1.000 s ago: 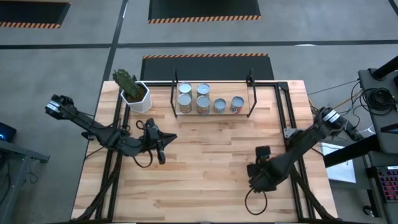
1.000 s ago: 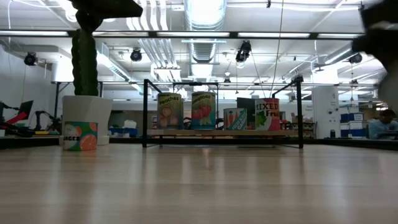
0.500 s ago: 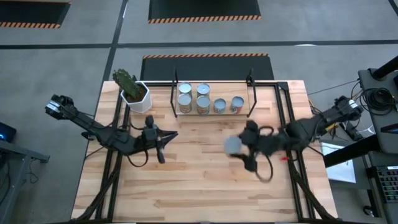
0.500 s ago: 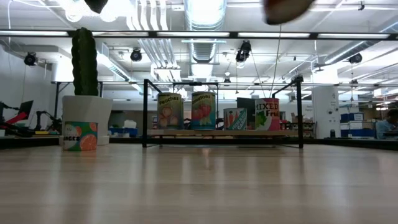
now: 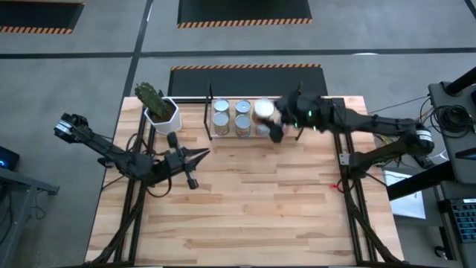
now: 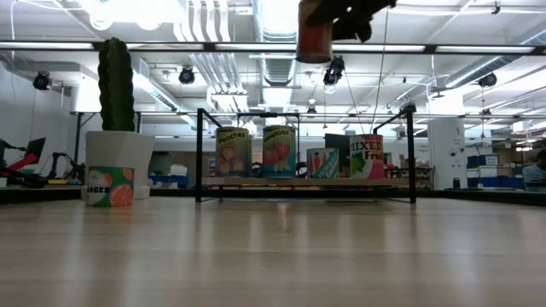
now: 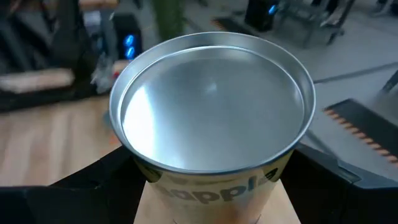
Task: Pick and place cans onto a shelf
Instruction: Put the canned pineapple on the shelf
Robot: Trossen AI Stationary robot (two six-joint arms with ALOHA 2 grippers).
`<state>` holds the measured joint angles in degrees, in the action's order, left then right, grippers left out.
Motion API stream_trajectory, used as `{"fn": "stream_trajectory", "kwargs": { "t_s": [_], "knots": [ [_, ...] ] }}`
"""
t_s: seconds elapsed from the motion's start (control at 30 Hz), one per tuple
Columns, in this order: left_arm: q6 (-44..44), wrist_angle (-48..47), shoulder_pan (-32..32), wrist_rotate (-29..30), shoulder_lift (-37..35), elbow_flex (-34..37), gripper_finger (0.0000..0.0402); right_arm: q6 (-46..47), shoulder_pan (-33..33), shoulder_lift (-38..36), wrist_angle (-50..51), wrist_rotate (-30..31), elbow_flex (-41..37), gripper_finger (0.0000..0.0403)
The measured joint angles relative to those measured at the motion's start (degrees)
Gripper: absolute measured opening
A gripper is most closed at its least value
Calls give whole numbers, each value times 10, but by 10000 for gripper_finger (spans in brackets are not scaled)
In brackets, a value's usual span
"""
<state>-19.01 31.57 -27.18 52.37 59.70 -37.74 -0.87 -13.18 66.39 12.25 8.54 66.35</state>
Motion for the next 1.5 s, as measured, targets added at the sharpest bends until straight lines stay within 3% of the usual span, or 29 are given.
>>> {"fn": "stream_trajectory", "kwargs": {
  "t_s": [0.17,0.3,0.53,0.7,0.9,1.5],
  "knots": [
    [0,-21,0,12,0,0,13,3,-98,24,-84,-64,0,306],
    [0,-21,3,12,0,0,13,7,-152,59,-90,-109,35,306],
    [2,-41,3,12,0,0,13,-51,-194,143,-40,-135,147,306],
    [1,-42,10,12,-1,0,13,-89,-218,190,-25,-136,168,306],
    [-5,-42,25,13,-2,0,13,-89,-234,199,-36,-137,129,306],
    [-20,-51,33,12,-2,0,13,2,-273,191,-242,-130,-100,306]
  ]
}}
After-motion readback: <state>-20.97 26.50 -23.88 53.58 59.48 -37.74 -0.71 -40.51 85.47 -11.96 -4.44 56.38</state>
